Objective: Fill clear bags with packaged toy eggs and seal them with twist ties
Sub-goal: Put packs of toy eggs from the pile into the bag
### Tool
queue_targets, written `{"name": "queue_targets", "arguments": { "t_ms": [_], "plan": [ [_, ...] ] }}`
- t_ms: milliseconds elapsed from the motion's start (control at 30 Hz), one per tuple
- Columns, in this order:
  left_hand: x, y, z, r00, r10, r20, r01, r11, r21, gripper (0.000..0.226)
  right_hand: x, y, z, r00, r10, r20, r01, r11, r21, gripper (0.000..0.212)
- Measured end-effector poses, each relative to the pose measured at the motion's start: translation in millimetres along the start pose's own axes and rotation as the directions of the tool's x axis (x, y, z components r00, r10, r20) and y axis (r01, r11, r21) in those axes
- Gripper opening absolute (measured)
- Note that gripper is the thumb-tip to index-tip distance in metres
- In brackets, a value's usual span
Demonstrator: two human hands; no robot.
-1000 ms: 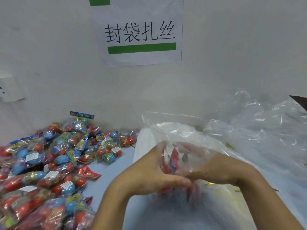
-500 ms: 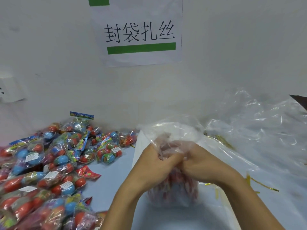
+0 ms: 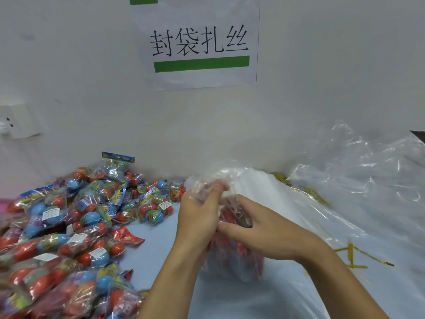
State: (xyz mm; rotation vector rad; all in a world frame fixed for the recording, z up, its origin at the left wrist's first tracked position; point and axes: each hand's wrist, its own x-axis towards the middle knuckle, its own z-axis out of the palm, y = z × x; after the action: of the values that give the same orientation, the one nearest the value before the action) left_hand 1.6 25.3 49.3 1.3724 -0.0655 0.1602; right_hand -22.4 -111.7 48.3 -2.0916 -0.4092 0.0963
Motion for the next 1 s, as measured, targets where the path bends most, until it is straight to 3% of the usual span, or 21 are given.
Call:
{"name": "queue_targets", "arguments": {
  "t_ms": [167,233,367,567,700,800,1000],
  "plan": [
    [3,0,-3,0.998,-0.063,-0.006,0.063,0.995,-0.072,0.026,-1,-5,4,0.995,0.060,0.075,-0.053,0.994,-0.098,0.058],
    [1,1,-3,0.994,-0.024,0.107,0.024,1.000,0.005,0.029,-1,-7,9,0.998,0.037,0.058,-0.027,0.987,-0.158,0.052],
    [-2,5,-7,0.956,0.049,0.288,-0.103,0.979,0.177,0.034,3,-7,17,0.999,-0.036,0.013,0.037,0.998,-0.060,0.044],
    [-2,19,-15,0.905,0.135,0.402,-0.323,0.836,0.444,0.029,8,2,31,0.996,0.010,-0.088,-0.026,0.984,-0.178,0.043],
    [-2,22,-10,0.866,0.237,0.441,-0.460,0.726,0.512,0.016,10,6,32,0.993,0.052,-0.105,-0.064,0.990,-0.122,0.030],
    [-6,19,-3,0.886,0.226,0.406,-0.413,0.783,0.466,0.025,9,6,23,0.997,0.072,0.009,-0.072,0.996,0.053,0.027],
    [-13,11,15,0.959,0.143,0.244,-0.203,0.950,0.238,0.020,3,9,9,0.993,0.103,0.064,-0.112,0.980,0.166,0.018]
  ]
}}
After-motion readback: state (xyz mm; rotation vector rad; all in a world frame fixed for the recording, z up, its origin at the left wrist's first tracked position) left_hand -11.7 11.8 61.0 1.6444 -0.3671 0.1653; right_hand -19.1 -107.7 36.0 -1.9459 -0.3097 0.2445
